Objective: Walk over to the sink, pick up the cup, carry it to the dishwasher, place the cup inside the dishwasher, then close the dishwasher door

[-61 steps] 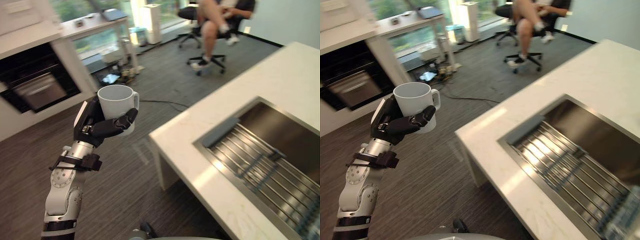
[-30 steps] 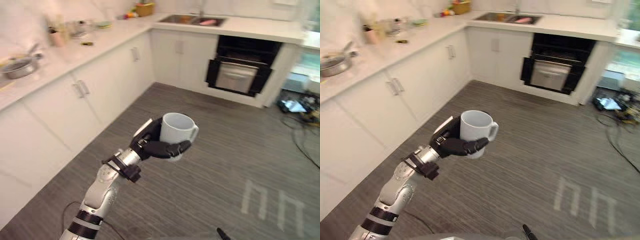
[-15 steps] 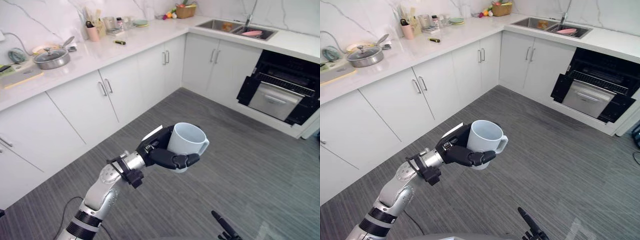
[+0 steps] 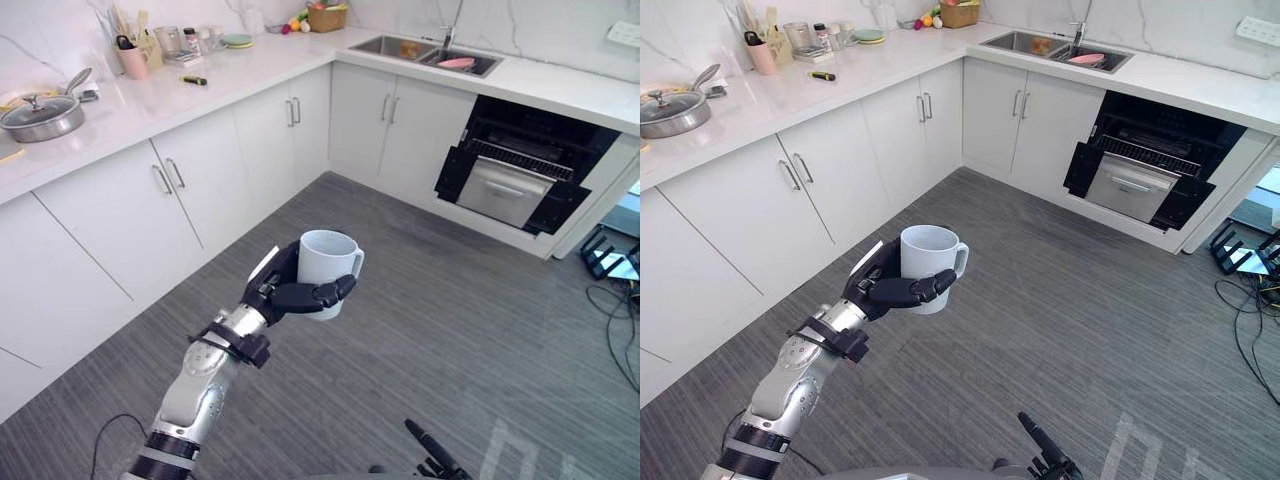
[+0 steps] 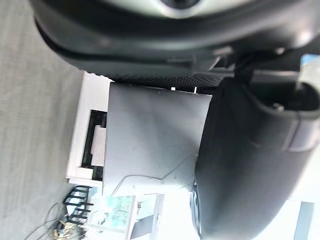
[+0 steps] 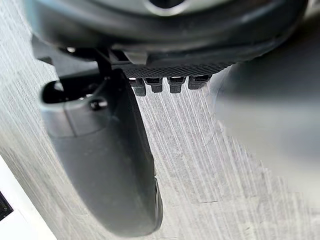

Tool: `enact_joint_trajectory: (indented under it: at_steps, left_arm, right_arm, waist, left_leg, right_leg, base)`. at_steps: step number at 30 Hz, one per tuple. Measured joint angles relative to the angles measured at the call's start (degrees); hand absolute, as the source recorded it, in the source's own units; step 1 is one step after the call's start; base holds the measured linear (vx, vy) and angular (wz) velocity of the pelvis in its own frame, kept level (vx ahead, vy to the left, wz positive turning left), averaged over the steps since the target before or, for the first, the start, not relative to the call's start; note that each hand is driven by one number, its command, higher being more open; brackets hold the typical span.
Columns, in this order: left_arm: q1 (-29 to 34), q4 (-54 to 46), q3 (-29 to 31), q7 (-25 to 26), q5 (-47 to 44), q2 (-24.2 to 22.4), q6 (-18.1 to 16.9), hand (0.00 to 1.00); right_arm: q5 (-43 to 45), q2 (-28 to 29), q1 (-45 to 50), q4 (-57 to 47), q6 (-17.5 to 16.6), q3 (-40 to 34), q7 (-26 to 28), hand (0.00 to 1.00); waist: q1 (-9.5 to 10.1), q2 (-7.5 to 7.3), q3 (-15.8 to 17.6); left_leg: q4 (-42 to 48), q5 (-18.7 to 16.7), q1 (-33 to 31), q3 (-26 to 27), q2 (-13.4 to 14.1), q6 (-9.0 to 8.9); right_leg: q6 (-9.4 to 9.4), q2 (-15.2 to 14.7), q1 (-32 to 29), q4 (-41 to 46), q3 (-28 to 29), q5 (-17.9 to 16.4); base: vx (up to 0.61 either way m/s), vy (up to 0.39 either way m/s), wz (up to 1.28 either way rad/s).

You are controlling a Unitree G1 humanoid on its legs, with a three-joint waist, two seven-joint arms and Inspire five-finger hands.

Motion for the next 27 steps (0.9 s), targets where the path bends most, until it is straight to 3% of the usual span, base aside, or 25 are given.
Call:
enact_joint_trajectory:
  at_steps: [3, 7, 13, 15, 17, 27]
  left_arm:
    - [0.08, 0.44, -0.01, 0.92, 1.19, -0.79, -1.77, 0.0]
    - [-0.36, 2.66, -0.07, 4.2, 1.76, -2.56, -3.86, 0.0]
    - [-0.87, 4.01, -0.49, 8.38, 4.77, -5.03, -6.5, 0.0]
    - [-0.19, 3.99, 0.17, 10.89, 6.96, -5.74, -8.15, 0.0]
    - [1.13, 3.94, 0.36, 12.67, 8.58, -5.84, -8.48, 0.0]
    - [3.59, 3.94, 0.17, 14.55, 10.84, -6.8, -10.41, 0.0]
  right_arm:
    - [0.02, -0.3, 0.05, -0.04, -0.14, 1.58, 0.34, 1.0]
    - [0.41, -0.49, 0.13, -0.35, -0.28, 2.05, 0.76, 1.0]
    - [0.88, -0.39, 2.67, -0.77, -0.51, 1.4, 0.81, 1.0]
    - [0.18, -0.7, 2.89, -0.85, 0.14, 1.44, 0.88, 1.0]
    - [-1.33, -1.05, 3.03, -1.06, 0.54, 1.31, 0.9, 1.0]
    - [-4.96, -2.9, 2.12, -1.45, 1.05, 3.46, 1.04, 1.0]
  waist:
    - [-0.51, 0.3, 0.19]
    - [-2.81, 1.18, 0.73]
    - [-3.06, 2.17, 1.38]
    - [-2.67, 2.63, 1.71]
    - [-2.63, 2.91, 1.9]
    - [-2.67, 4.24, 2.53]
  left_leg:
    - [0.01, -0.25, 0.03, 2.07, 1.05, -0.72]
    - [0.02, -0.63, 0.41, 3.93, 1.81, -1.31]
    - [0.65, -0.96, 1.24, 5.3, 1.7, -1.59]
    - [1.71, -1.77, 1.35, 7.4, 2.2, -1.68]
    - [2.27, -2.3, 2.05, 9.13, 2.48, -2.33]
    - [5.48, -3.79, 2.19, 11.85, 7.1, -4.84]
  right_leg:
    - [-0.41, 1.19, 0.01, -1.98, 1.72, 1.41]
    - [-0.33, 2.13, 0.17, -2.83, 2.26, 2.08]
    - [-0.17, 2.21, 0.09, -3.12, 2.32, 2.99]
    - [-1.39, 2.0, 0.41, -5.71, -2.7, 4.72]
    - [-1.31, 0.93, 0.86, -5.98, -7.4, 5.12]
    - [-3.54, 4.81, 0.91, -6.67, -6.67, 4.79]
  base:
    - [0.01, -0.073, -0.34]
    - [0.03, -0.051, -0.24]
    - [-0.05, -0.032, -0.21]
    - [-0.13, -0.064, -0.45]
    - [-0.12, -0.072, -0.48]
    - [-0.01, -0.108, -0.17]
